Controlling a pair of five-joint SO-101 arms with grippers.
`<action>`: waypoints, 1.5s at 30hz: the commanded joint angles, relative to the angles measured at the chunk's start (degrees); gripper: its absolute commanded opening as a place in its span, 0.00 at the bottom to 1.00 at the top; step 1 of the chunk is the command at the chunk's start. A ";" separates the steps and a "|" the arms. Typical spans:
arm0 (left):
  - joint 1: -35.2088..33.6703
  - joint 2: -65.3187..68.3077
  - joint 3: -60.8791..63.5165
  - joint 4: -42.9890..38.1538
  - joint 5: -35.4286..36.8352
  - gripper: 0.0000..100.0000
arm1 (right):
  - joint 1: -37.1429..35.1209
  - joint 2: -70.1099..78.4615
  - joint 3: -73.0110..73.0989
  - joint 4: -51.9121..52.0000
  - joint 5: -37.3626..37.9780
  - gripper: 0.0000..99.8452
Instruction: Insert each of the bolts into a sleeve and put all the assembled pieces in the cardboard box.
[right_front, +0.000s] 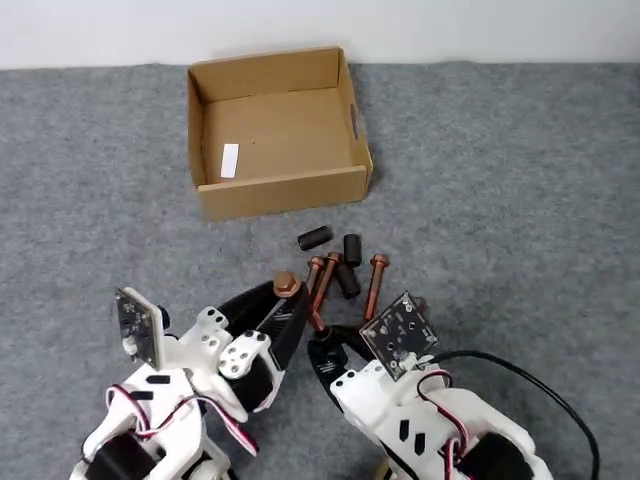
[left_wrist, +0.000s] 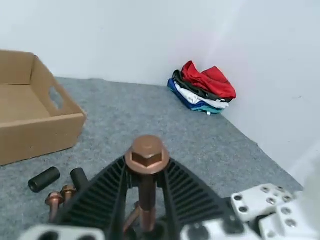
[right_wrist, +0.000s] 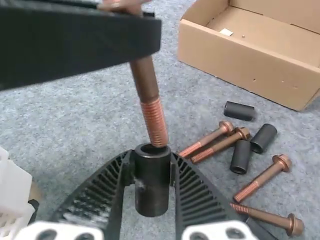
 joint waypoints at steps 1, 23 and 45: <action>1.41 -0.26 -0.31 -1.76 0.44 0.00 | -0.13 -0.66 -0.35 -1.63 0.53 0.01; 5.98 -0.26 -3.38 7.30 0.44 0.00 | 0.04 -0.75 -0.35 -3.56 1.14 0.01; 7.03 0.09 2.07 14.07 -10.37 0.18 | 0.04 -1.19 -0.79 -3.65 5.10 0.01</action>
